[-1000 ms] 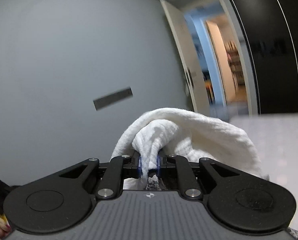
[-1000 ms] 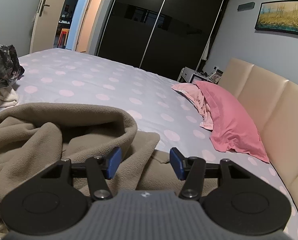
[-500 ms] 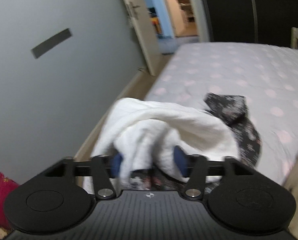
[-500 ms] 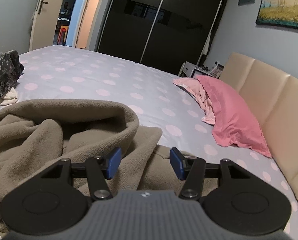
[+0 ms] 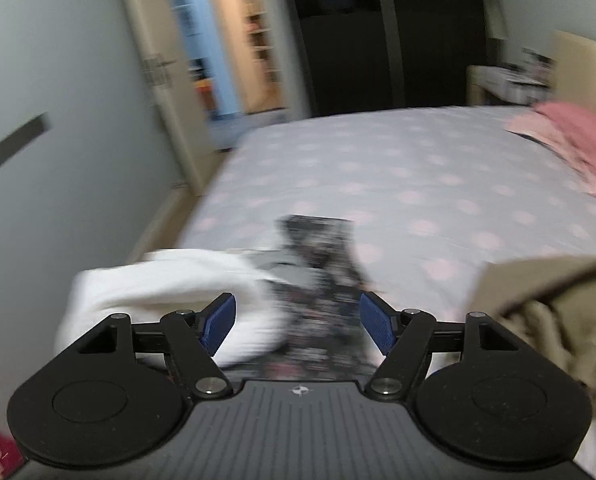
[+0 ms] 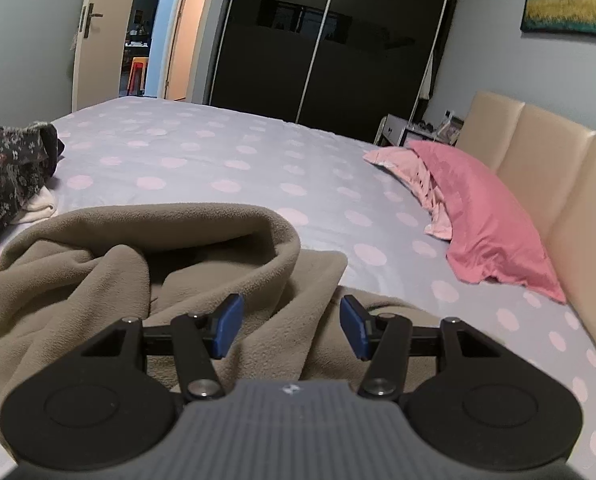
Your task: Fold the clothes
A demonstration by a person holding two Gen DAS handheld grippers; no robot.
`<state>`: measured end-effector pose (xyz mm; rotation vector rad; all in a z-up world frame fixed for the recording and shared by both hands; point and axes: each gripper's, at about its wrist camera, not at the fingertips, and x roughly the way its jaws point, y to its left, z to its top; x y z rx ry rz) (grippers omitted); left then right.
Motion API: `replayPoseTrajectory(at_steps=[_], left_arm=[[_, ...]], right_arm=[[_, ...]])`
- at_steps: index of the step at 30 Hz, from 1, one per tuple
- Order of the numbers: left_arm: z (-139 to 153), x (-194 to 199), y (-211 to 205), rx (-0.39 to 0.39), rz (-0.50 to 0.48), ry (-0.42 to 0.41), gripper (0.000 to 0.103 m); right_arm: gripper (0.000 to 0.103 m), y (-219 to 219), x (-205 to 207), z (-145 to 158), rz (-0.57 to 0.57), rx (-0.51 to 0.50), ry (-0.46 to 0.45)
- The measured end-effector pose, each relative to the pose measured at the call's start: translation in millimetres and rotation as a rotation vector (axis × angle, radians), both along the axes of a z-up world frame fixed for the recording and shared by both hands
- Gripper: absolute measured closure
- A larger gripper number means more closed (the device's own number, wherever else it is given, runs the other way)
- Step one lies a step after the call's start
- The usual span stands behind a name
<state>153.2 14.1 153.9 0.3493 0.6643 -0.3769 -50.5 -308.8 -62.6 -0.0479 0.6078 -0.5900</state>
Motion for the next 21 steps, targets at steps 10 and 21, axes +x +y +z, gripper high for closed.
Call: replayPoseTrajectory(at_steps=[10,21], left_arm=[[-149.3,-16.7,-94.9,-0.097,-0.196,0.299,0.034],[-284.0,-7.2,-128.7,-0.092,-0.102,0.531,0.034]], right_arm=[[0.041,11.3,-3.7,-5.8,0.082,0.069,-0.005],[0.028,6.4,22.7,-20.3,0.095,0.226,-0.007]])
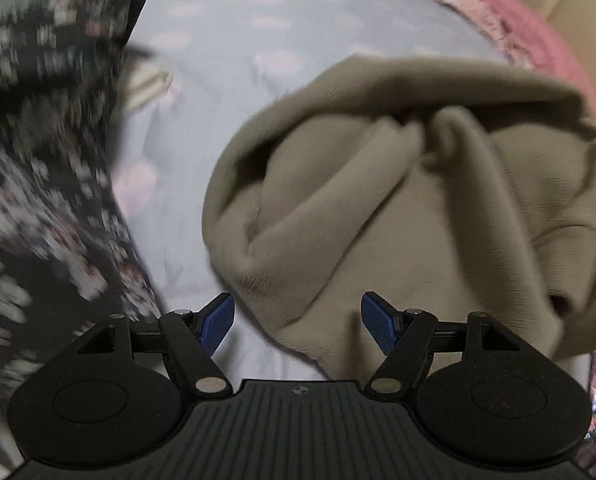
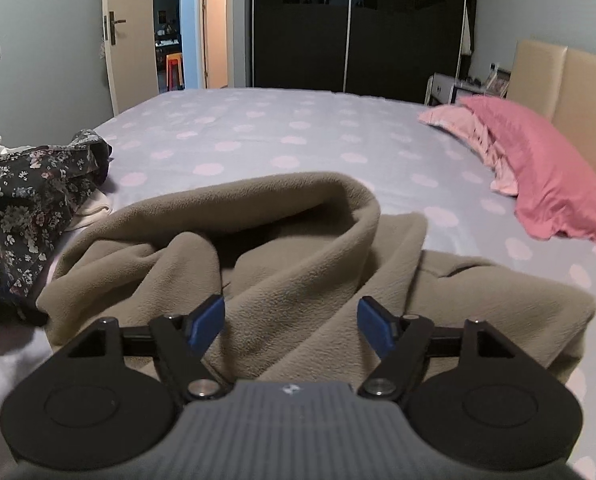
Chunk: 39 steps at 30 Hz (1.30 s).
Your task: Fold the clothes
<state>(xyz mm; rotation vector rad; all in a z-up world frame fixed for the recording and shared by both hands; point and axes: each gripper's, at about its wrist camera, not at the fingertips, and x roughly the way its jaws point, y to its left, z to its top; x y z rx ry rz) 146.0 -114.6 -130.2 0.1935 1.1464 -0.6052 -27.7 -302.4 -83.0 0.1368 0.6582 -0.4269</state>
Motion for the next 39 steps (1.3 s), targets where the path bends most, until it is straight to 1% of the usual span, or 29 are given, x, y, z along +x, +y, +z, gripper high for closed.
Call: replayPoseTrajectory(at_steps=[3,5,8,9,10,11,12,13,14,15,16,17,18,21,25,28,31,33,35,37,38,39], left_arm=[[-22.0,6.7,0.1,0.016,0.05,0.023,0.034],[-32.0,8.8,0.3,0.022,0.066,0.042,0.034],[-39.0,8.6,0.9,0.004,0.095,0.068,0.034],[-40.4,7.6,0.6,-0.001,0.105,0.075,0.037],[-40.4,5.7,1.4,-0.013,0.107,0.076,0.041],[-40.3,3.8,2.1,-0.025,0.109,0.077,0.055],[-40.3,1.9,2.9,-0.037,0.111,0.078,0.06],[-40.2,0.0,3.6,-0.048,0.113,0.078,0.063],[-39.5,-3.2,3.0,-0.038,0.106,0.06,0.072],[-37.5,-5.8,3.7,-0.034,0.1,0.041,0.08],[-35.5,-8.4,4.4,-0.03,0.094,0.023,0.083],[-32.4,-9.6,6.2,-0.037,0.101,0.02,0.089],[-29.3,-10.9,8.0,-0.043,0.108,0.017,0.091],[-14.4,-14.9,15.6,-0.068,0.113,-0.003,0.093],[6.8,-25.3,20.7,-0.085,0.095,-0.044,0.093],[12.0,-33.3,24.6,-0.093,0.068,-0.064,0.093],[18.3,-44.4,26.7,-0.091,0.036,-0.093,0.094],[20.8,-52.0,27.4,-0.103,0.011,-0.115,0.093],[23.2,-57.7,21.4,-0.108,-0.003,-0.13,0.09],[19.8,-59.6,18.1,-0.099,0.01,-0.127,0.088],[16.5,-60.5,20.0,-0.092,0.024,-0.119,0.084],[12.6,-61.7,21.5,-0.087,0.03,-0.09,0.08]], right_arm=[[0.027,0.4,11.6,-4.7,0.006,0.001,0.011],[0.027,0.8,19.2,-7.8,0.01,0.001,0.023],[0.029,-2.6,29.9,-14.8,-0.001,-0.002,0.071],[0.035,-3.8,33.3,-17.6,-0.003,-0.003,0.087],[0.046,-5.0,36.2,-20.1,-0.004,-0.003,0.101],[0.052,-5.9,37.7,-21.9,-0.006,-0.01,0.112],[0.066,-6.4,38.2,-23.0,-0.01,-0.027,0.122],[0.081,-7.2,38.0,-23.3,-0.016,-0.046,0.13],[0.087,-8.8,37.0,-22.9,-0.028,-0.061,0.134],[0.09,-11.6,34.0,-20.9,-0.046,-0.069,0.13],[0.091,-14.3,29.9,-17.2,-0.068,-0.079,0.119],[0.091,-16.7,25.7,-13.0,-0.091,-0.092,0.107],[0.092,-18.3,20.2,-6.7,-0.113,-0.117,0.084],[0.093,-22.3,0.5,15.7,-0.179,-0.199,-0.003],[0.093,-29.7,-31.4,41.9,-0.29,-0.27,-0.102],[0.093,-35.1,-52.4,53.9,-0.379,-0.378,-0.127],[0.093,-49.3,-68.0,58.1,-0.45,-0.437,-0.118],[0.093,-66.2,-78.6,57.5,-0.513,-0.44,-0.097],[0.092,-85.2,-87.5,50.5,-0.539,-0.392,-0.042],[0.09,-96.1,-96.0,42.1,-0.521,-0.324,-0.023],[0.089,-98.7,-99.5,37.3,-0.504,-0.3,-0.014],[0.086,-98.9,-102.5,32.9,-0.489,-0.292,-0.001]])
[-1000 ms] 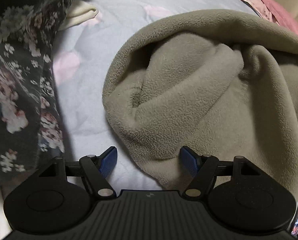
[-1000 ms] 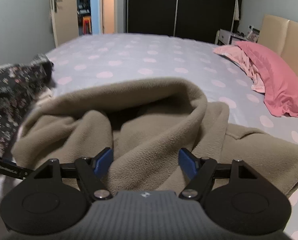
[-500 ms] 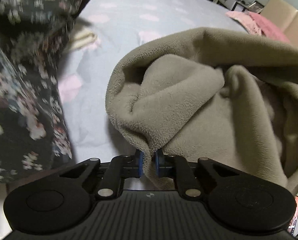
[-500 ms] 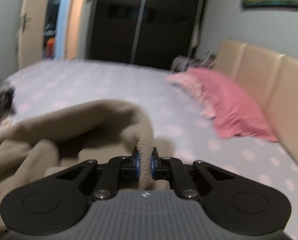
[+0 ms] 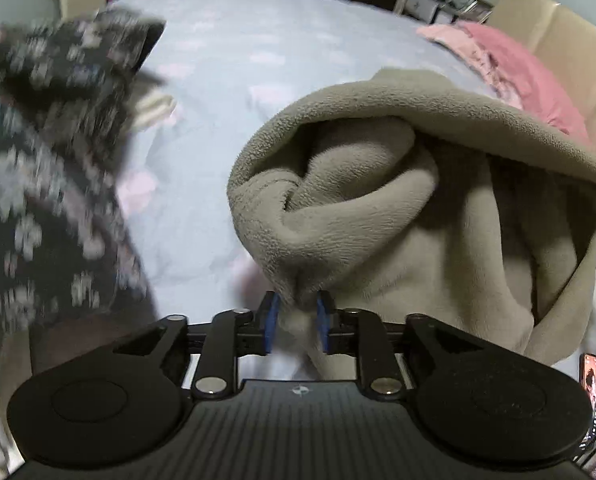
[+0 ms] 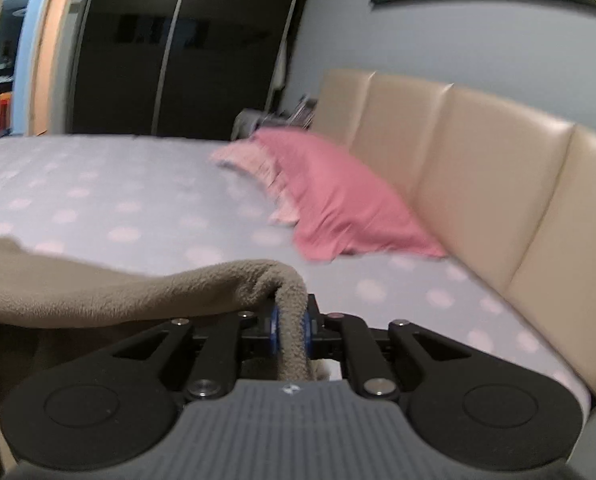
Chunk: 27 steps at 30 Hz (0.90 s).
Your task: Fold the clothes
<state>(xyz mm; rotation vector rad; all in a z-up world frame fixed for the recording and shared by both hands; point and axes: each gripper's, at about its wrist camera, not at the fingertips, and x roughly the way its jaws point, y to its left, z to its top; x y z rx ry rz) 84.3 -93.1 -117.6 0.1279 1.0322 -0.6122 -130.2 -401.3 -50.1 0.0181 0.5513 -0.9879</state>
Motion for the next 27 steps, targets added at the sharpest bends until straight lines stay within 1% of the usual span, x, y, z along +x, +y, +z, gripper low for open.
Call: replayPoseTrajectory(at_steps=[2,4,5,6,7,8,9,10,12,14,16,19,22,24,25,27], left_arm=[[-3.6,-5.6,1.0,-0.007,-0.006,0.037,0.076],[-4.8,-14.6,0.4,-0.013,-0.016,0.048,0.067],[-5.4,-18.5,1.1,-0.012,-0.026,0.045,0.053],[-5.0,-25.4,-0.1,-0.016,-0.036,0.041,0.043],[-5.7,-31.5,-1.5,-0.02,-0.047,0.048,0.042],[-6.4,-37.6,-2.9,-0.024,-0.057,0.054,0.041],[-7.2,-43.6,-4.2,-0.027,-0.068,0.061,0.041],[-10.9,-48.4,-5.2,-0.023,-0.069,0.077,0.041],[-20.2,-58.3,-8.3,-0.023,-0.068,0.119,0.04],[-31.0,-65.0,-8.4,-0.034,-0.056,0.164,0.04],[-43.1,-68.0,-11.0,-0.042,-0.02,0.189,0.04],[-54.3,-67.5,-19.3,-0.03,-0.007,0.173,0.04],[-59.0,-65.0,-28.2,-0.01,-0.002,0.132,0.041],[-62.9,-60.1,-32.3,0.013,0.017,0.115,0.046],[-64.9,-56.4,-31.6,0.002,0.026,0.13,0.048],[-69.0,-49.0,-30.2,-0.021,0.046,0.157,0.061]], right_arm=[[0.082,5.0,-4.4,-4.5,0.031,0.002,0.021],[0.076,15.2,-7.2,-6.0,0.071,0.004,0.029],[0.075,20.7,-8.4,-6.6,0.092,0.005,0.032],[0.072,27.5,-10.8,-7.4,0.115,0.005,0.037],[0.071,34.4,-12.7,-8.1,0.143,0.003,0.043],[0.07,41.2,-14.2,-8.8,0.172,0.0,0.048],[0.067,47.8,-14.9,-10.0,0.204,-0.01,0.058],[0.06,54.5,-15.3,-11.5,0.236,-0.023,0.069],[0.051,67.7,-16.0,-14.9,0.308,-0.065,0.096],[0.05,80.1,-13.6,-20.0,0.378,-0.101,0.128],[0.046,92.2,-9.5,-22.9,0.458,-0.123,0.14],[0.041,110.0,0.6,-28.0,0.585,-0.144,0.163],[0.035,124.9,12.7,-36.5,0.692,-0.148,0.193],[0.034,135.5,23.2,-46.6,0.759,-0.149,0.234],[0.034,142.2,29.5,-54.0,0.792,-0.158,0.263],[0.034,149.5,42.7,-68.8,0.828,-0.194,0.318]])
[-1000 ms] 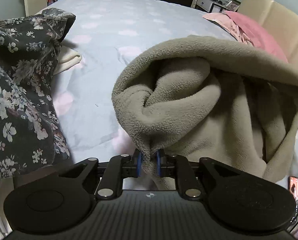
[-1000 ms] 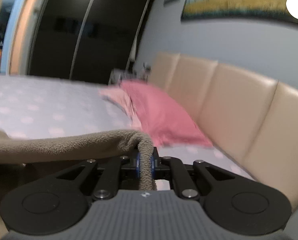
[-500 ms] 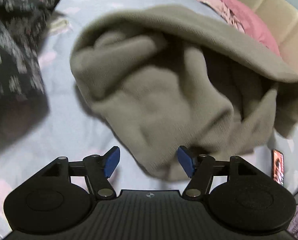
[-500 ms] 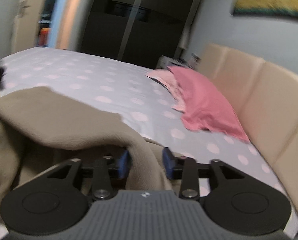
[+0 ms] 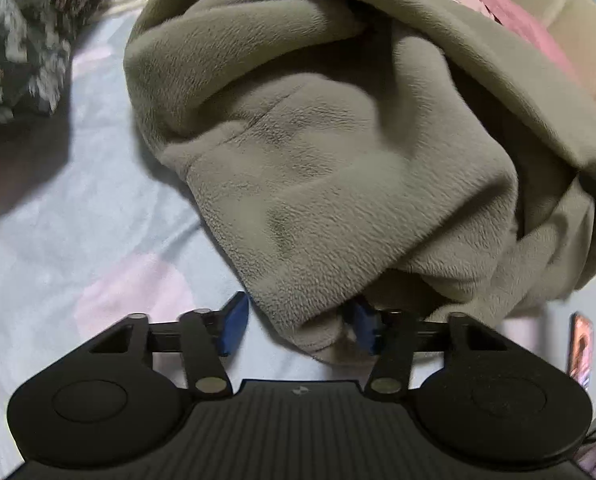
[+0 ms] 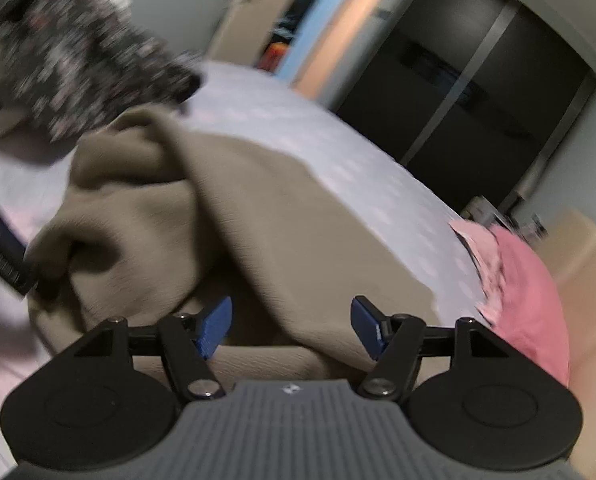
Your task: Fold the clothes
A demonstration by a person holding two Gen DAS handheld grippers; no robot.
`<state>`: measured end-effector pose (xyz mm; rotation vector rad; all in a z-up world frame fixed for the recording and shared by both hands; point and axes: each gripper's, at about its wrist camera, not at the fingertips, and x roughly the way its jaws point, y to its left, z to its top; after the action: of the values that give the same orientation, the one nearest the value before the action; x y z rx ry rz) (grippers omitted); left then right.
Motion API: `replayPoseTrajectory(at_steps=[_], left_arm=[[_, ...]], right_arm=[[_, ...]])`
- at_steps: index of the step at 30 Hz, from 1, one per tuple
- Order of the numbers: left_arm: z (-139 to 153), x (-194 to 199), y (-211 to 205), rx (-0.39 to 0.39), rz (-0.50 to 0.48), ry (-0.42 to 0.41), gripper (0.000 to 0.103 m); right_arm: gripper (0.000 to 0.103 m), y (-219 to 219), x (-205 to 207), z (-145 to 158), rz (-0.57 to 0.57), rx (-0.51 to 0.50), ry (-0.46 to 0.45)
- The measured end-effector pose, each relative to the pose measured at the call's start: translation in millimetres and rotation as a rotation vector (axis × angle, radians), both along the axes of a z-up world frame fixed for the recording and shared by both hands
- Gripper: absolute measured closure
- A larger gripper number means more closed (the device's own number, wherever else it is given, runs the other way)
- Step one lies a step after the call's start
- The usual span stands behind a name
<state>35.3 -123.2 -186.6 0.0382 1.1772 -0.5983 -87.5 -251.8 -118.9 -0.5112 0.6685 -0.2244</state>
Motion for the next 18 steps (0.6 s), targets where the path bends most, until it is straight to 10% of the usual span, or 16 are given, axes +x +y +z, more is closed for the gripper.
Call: replayPoseTrajectory(at_steps=[5,13,18], left_arm=[[2.0,6.7,-1.6,0.015,-0.002,-0.027,0.082],[9.0,12.7,-3.0,0.028,-0.03,-0.044,0.093],[20.6,15.2,4.6,0.004,-0.032,-0.067,0.097]], right_arm=[[0.038,-1.0,35.3,-24.8,-0.014,-0.088,0.064],[0.094,-5.7,59.6,-31.7,-0.1,-0.089,0.12],[0.096,-4.5,55.7,-13.8,-0.153,-0.101,0.035]])
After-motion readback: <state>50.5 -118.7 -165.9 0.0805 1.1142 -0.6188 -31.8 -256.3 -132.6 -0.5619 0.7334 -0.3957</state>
